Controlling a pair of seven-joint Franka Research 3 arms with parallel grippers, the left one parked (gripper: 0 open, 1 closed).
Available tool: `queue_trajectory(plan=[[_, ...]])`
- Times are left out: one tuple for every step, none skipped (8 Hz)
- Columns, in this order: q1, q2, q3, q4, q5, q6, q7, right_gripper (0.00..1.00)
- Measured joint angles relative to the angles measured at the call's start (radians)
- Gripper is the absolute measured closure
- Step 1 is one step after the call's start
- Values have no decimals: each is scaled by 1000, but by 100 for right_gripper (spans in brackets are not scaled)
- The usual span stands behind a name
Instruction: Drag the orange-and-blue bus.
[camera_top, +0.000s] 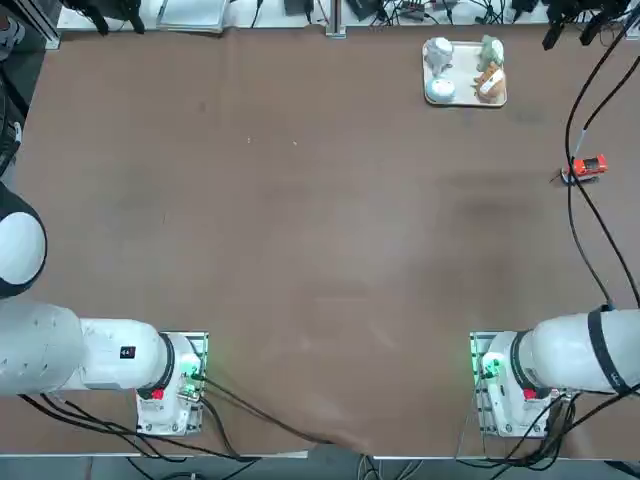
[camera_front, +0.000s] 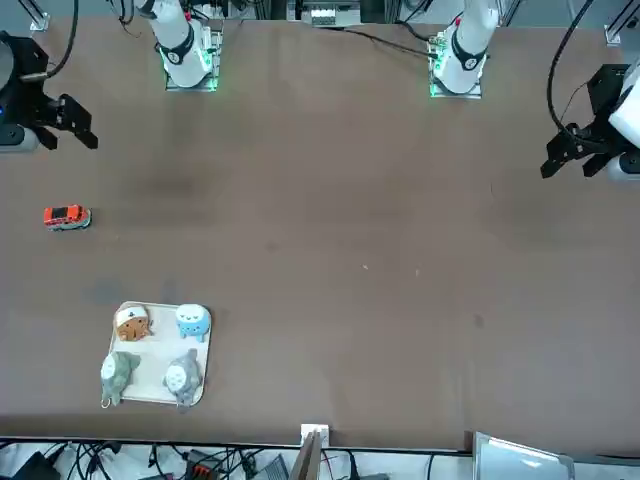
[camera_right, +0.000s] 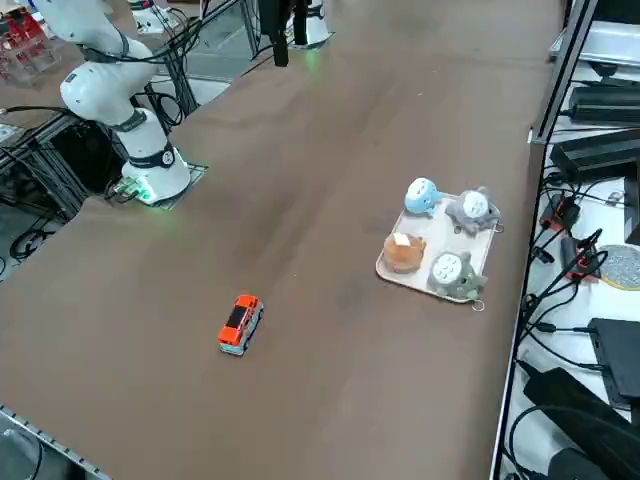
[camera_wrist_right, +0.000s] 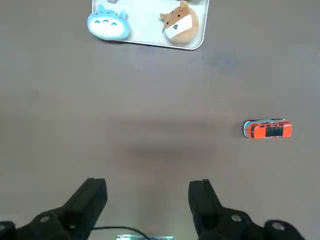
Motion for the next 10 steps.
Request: queue_trajectory(plan=[[0,3,0,0,0,0,0,0],[0,6,0,0,0,-1,0,0],[0,11,0,0,0,-9,0,0],[-1,17,0,0,0,-31,0,0],[-6,23,-1,0,-2,-78,7,0],[-20,27,-5,1,-4,-135,28,0],[-45,27,-8,1,-4,-170,65,0],[-73,28,-12,0,-4,-179,137,0],[-92,34,-13,-2,-4,-179,237,0],[-102,48,-14,-5,-5,-178,346,0]])
